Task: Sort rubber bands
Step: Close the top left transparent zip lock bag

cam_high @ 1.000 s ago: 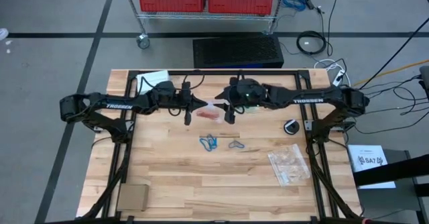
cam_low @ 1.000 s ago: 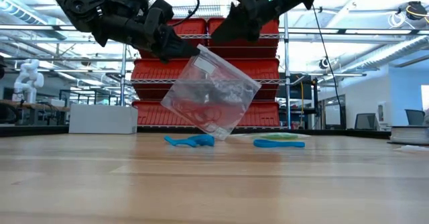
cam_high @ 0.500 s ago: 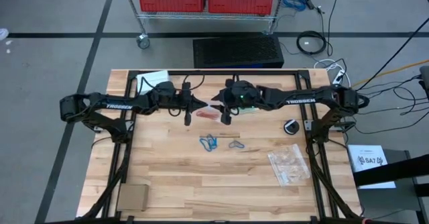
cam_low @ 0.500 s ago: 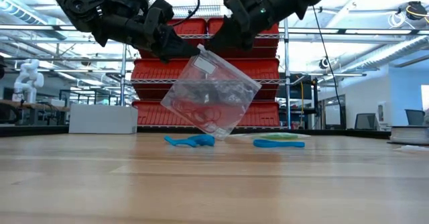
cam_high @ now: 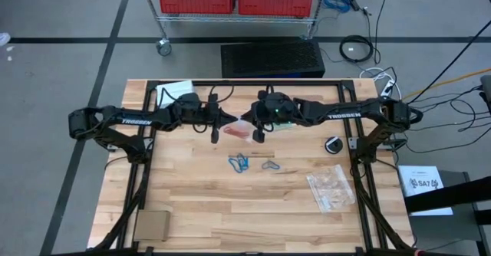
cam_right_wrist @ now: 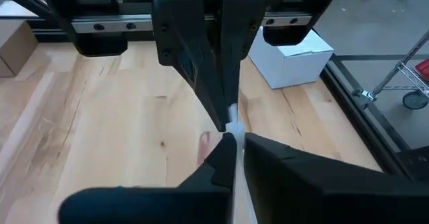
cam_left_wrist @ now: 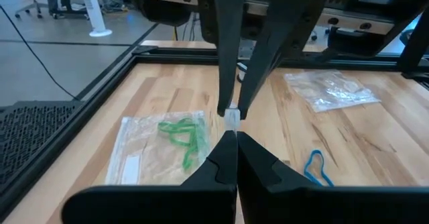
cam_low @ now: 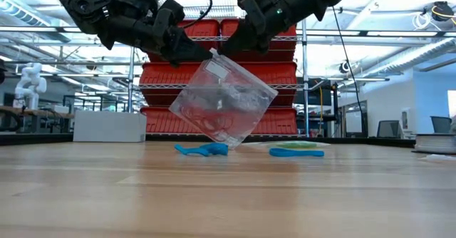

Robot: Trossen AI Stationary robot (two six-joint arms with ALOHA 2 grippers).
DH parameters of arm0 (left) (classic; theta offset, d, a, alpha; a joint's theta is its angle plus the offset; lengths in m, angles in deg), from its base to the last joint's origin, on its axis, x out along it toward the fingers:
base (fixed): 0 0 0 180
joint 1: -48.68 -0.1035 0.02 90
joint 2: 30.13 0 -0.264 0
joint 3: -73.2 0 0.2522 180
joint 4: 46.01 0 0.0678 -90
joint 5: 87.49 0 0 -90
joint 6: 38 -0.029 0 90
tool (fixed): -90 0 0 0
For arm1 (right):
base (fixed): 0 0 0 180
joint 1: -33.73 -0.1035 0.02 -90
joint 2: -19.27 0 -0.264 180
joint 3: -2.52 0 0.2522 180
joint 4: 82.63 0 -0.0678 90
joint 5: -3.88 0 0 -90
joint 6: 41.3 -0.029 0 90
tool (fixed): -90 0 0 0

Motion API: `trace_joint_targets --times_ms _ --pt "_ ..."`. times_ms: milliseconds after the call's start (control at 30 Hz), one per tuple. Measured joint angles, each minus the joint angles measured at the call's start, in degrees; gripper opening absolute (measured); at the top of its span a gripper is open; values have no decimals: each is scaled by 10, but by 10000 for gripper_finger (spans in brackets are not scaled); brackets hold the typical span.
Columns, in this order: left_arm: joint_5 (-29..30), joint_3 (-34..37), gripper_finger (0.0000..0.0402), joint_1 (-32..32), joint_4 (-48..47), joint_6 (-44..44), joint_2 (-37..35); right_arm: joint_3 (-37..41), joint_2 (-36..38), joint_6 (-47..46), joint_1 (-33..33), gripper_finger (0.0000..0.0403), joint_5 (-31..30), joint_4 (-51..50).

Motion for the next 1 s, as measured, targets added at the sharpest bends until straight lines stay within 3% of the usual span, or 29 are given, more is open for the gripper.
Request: trace_joint_targets --times_ms 433,667,800,1000 --pt "17 0 0 0 1 1 0 0 4 -17 0 10 0 -47" --pt "4 0 0 0 -2 1 0 0 37 -31 9 82 2 -39" --pt "-4 0 0 0 -3 1 0 0 27 -35 21 125 51 -26" --pt "-16 0 0 0 -3 -3 0 0 5 -40 26 140 101 1"
